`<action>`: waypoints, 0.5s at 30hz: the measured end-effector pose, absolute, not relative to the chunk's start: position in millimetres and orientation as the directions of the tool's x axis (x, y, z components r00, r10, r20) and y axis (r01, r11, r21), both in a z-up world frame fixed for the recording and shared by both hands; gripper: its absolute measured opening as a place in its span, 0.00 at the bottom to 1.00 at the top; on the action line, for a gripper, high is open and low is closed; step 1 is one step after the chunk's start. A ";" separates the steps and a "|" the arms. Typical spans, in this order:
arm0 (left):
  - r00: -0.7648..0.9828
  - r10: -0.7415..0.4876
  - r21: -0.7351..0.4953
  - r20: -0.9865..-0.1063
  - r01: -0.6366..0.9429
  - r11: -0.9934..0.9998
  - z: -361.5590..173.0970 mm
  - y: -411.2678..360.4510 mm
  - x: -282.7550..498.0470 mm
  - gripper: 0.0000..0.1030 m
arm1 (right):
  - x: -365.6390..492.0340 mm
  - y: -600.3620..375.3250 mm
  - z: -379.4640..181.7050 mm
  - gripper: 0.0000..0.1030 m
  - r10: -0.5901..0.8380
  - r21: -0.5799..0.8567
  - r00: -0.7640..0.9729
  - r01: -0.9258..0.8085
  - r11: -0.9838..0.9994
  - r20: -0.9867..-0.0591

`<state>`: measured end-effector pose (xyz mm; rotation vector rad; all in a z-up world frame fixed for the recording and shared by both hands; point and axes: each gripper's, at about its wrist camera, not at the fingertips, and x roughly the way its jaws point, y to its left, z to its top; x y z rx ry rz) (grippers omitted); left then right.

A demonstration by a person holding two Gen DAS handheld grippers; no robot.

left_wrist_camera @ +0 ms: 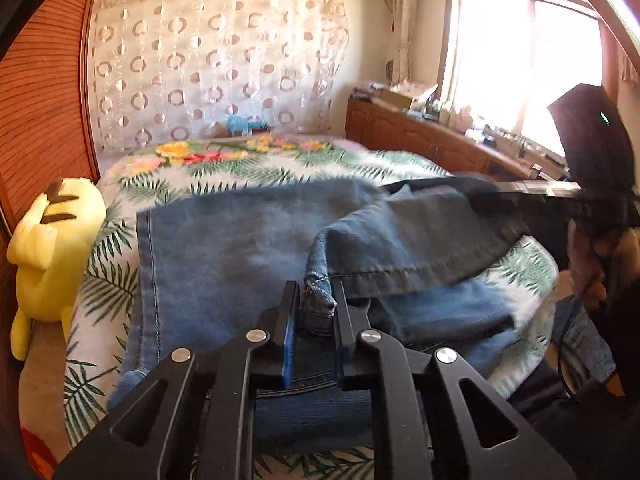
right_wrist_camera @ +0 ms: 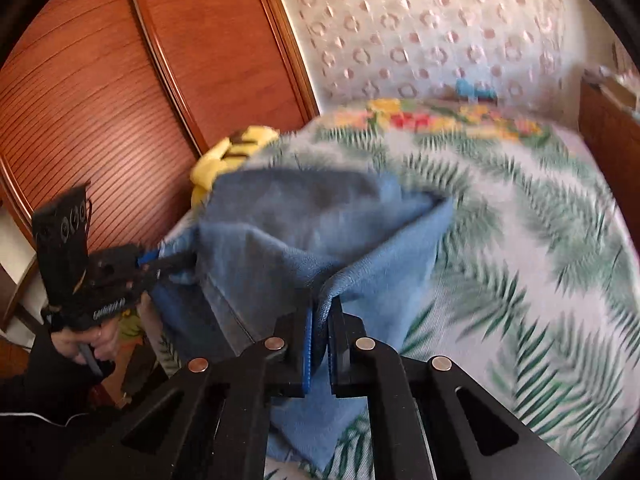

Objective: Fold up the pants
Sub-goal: 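Grasp the jeans edge with the left tool while the right tool lifts the hem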

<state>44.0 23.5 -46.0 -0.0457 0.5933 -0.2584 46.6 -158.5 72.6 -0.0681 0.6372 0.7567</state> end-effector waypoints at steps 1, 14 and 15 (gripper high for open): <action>0.805 -0.256 -0.117 -0.535 0.229 0.966 -39.1 22.6 38.9 0.14 | 47.0 -160.2 85.4 0.05 0.625 0.150 0.563 -0.667 0.730 -0.541; 0.856 -0.280 -0.130 -0.434 0.248 0.960 14.3 19.8 -7.7 0.14 | 54.2 -97.4 173.9 0.03 0.686 0.017 0.584 -0.756 0.654 -0.433; 0.854 -0.276 -0.136 -0.441 0.240 0.961 11.3 23.0 -8.4 0.14 | 57.8 -89.1 171.1 0.03 0.692 0.027 0.569 -0.763 0.645 -0.445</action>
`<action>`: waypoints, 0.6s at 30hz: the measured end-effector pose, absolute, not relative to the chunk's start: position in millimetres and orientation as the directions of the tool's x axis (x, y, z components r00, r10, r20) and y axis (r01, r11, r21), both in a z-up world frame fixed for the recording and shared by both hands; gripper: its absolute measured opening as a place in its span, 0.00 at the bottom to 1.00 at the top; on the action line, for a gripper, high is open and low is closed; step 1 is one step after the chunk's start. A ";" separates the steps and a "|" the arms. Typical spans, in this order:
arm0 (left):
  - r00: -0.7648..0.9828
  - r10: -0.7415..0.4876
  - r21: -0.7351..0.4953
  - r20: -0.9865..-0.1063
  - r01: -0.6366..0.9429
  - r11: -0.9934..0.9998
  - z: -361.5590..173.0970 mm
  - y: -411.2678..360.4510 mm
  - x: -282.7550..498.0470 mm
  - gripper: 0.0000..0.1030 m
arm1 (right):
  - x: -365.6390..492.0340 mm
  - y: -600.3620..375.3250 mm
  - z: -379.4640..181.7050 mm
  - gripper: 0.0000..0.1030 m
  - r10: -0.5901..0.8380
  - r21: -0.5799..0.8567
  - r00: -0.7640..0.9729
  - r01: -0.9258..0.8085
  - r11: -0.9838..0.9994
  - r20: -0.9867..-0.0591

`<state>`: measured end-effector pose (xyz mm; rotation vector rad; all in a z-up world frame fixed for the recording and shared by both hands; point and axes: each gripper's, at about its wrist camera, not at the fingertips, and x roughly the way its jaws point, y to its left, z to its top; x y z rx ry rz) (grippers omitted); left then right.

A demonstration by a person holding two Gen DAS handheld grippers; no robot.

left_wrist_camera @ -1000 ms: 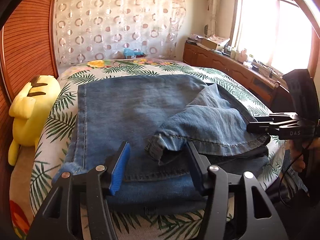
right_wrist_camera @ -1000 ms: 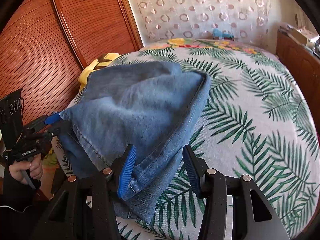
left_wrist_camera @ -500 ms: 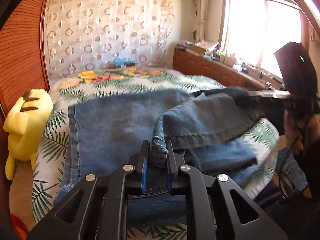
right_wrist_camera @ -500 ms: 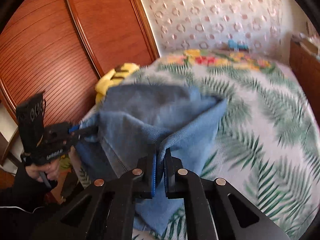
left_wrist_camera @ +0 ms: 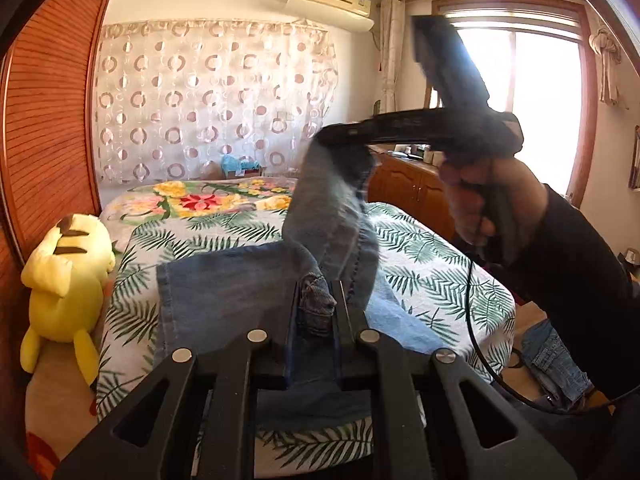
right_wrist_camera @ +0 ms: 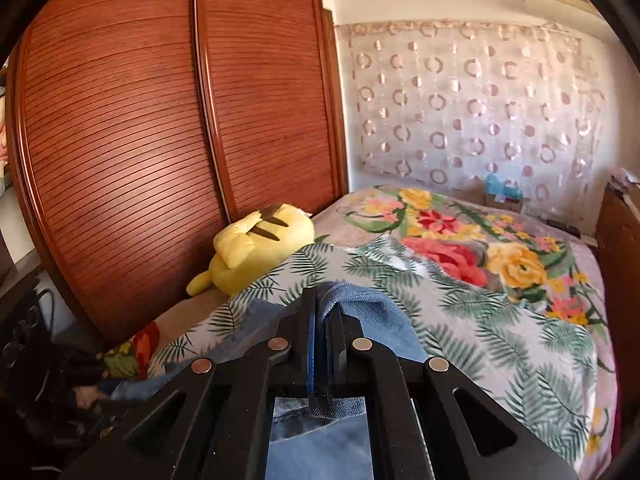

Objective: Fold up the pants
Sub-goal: 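Grasp the jeans edge with the left tool while the right tool lifts the hem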

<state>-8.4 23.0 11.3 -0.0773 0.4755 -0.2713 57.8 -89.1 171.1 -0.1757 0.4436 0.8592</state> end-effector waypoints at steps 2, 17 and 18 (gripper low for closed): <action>0.849 -0.263 -0.143 -0.457 0.222 0.965 4.8 28.7 -7.5 0.14 | 75.3 -73.1 161.7 0.03 0.697 0.043 0.537 -0.777 0.628 -0.474; 0.767 -0.206 -0.201 -0.607 0.102 0.974 -64.0 62.0 3.1 0.15 | 153.5 51.0 100.2 0.03 0.603 0.061 0.405 -0.795 0.603 -0.687; 0.763 -0.204 -0.204 -0.613 0.096 0.974 -65.6 63.0 4.4 0.15 | 153.9 53.1 98.7 0.03 0.597 0.058 0.405 -0.793 0.607 -0.693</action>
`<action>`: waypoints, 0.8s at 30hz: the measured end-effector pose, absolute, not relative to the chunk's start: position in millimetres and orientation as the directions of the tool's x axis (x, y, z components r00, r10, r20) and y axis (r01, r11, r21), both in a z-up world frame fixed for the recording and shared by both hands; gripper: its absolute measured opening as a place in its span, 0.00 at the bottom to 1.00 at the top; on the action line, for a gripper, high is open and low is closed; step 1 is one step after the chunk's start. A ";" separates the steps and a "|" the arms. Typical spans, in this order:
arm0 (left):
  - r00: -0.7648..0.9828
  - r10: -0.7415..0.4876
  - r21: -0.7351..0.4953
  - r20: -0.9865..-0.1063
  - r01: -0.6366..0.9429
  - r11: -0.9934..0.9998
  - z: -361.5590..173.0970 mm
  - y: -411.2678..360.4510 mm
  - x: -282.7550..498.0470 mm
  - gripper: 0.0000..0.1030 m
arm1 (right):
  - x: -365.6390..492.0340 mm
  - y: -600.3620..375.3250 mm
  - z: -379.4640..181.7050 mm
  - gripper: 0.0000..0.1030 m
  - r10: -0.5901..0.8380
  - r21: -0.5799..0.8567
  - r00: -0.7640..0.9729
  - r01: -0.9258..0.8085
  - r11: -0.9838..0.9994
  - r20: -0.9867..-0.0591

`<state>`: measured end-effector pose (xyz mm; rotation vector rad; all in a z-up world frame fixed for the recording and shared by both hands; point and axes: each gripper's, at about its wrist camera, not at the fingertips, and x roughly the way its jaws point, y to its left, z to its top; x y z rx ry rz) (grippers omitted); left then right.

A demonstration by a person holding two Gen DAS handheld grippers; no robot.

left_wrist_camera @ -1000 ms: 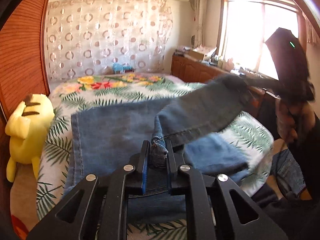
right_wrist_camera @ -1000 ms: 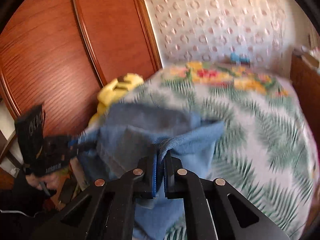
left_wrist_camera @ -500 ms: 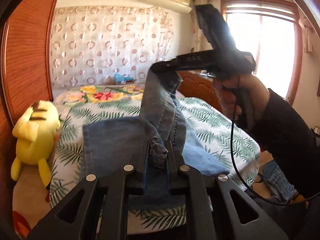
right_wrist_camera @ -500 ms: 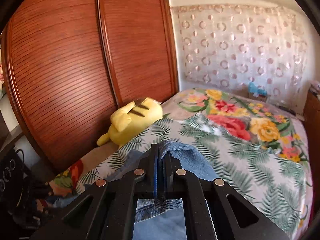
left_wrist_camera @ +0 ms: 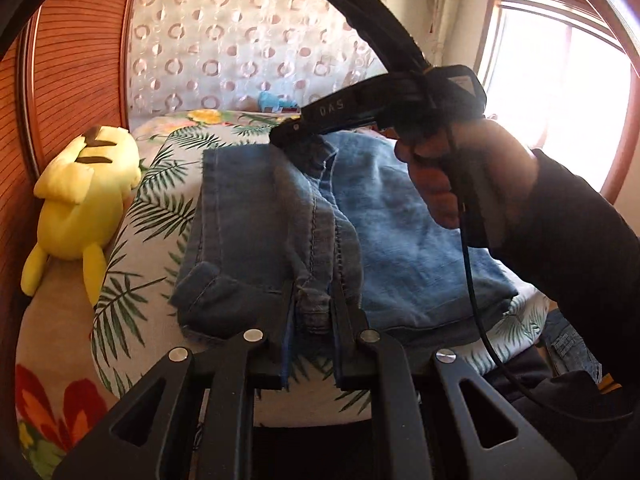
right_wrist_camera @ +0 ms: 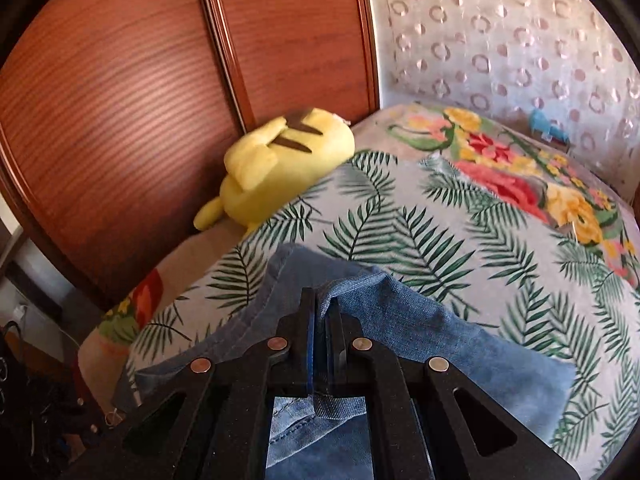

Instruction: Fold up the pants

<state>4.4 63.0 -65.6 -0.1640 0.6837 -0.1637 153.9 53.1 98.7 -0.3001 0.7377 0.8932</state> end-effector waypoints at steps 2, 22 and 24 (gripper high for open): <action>0.759 -0.198 -0.203 -0.620 0.088 0.975 -66.9 64.9 5.1 0.21 | 159.6 62.5 91.0 0.05 0.573 0.047 0.409 -0.785 0.617 -0.710; 0.795 -0.144 -0.160 -0.590 0.060 0.985 -51.3 60.7 10.8 0.75 | 120.8 -58.7 108.1 0.55 0.537 -0.051 0.609 -0.687 0.725 -0.583; 0.784 -0.145 -0.148 -0.604 0.069 0.987 -55.1 55.5 15.4 0.75 | 120.4 -77.8 93.2 0.55 0.520 -0.027 0.615 -0.660 0.750 -0.593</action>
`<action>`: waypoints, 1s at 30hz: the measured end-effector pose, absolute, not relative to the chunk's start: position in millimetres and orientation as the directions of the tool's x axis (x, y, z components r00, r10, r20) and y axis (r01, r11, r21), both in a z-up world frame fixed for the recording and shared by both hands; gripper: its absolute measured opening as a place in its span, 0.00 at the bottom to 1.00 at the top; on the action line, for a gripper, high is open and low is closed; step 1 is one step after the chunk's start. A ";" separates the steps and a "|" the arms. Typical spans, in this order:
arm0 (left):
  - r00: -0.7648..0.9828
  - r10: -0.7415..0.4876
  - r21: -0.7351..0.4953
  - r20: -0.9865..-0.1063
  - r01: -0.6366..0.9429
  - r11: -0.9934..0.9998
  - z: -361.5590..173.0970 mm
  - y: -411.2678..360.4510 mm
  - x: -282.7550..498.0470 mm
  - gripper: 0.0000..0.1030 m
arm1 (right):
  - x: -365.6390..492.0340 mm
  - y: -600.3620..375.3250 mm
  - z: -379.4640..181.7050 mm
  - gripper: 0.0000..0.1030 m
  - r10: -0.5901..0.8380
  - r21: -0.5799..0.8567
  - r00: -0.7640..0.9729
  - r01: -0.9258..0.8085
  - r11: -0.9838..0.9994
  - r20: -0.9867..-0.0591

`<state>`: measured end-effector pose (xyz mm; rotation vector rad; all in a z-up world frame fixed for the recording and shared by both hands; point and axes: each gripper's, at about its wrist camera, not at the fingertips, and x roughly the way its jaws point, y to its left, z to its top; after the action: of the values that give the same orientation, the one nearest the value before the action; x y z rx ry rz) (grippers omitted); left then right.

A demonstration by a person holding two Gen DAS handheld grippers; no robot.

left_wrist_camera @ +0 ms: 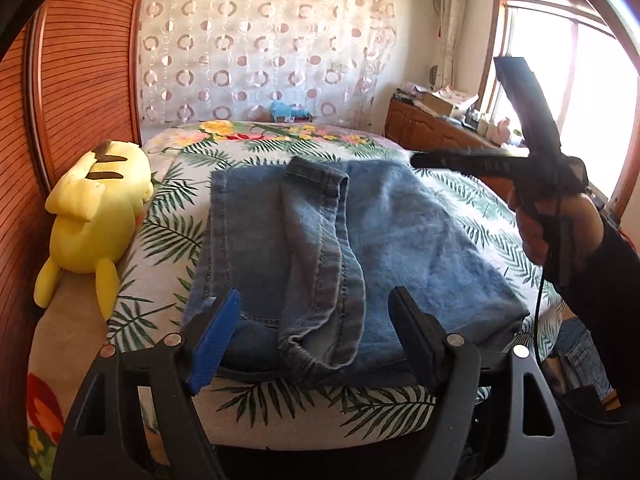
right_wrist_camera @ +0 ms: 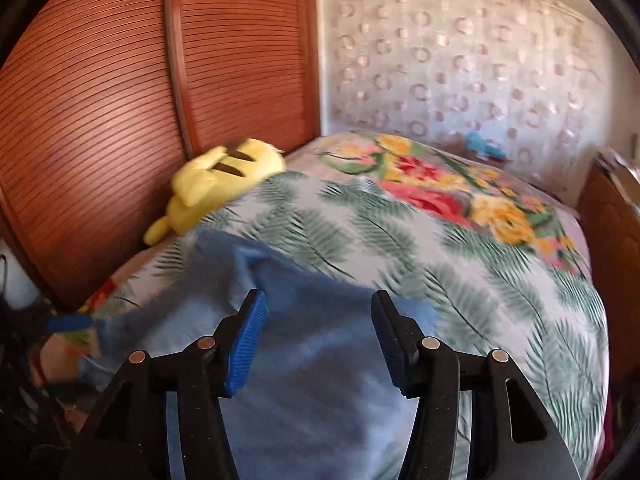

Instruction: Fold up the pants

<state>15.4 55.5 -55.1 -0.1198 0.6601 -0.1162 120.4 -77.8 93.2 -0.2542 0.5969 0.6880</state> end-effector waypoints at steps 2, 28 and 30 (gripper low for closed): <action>0.774 -0.143 -0.134 -0.616 0.076 0.988 -59.5 51.1 19.9 0.75 | 121.1 -93.1 75.8 0.55 0.509 0.003 0.606 -0.642 0.767 -0.612; 0.789 0.108 -0.032 -0.605 -0.160 0.987 -61.9 104.9 23.9 0.75 | 94.0 -131.2 23.9 0.55 0.469 0.041 0.609 -0.582 0.812 -0.639; 0.794 0.097 -0.038 -0.600 -0.150 0.988 -59.4 101.1 24.7 0.75 | 97.0 -133.2 23.8 0.55 0.475 0.052 0.602 -0.584 0.810 -0.642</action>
<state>24.7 101.1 -59.4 -0.0849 0.6400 0.1327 97.0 -133.2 23.8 -0.1701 0.6905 0.6167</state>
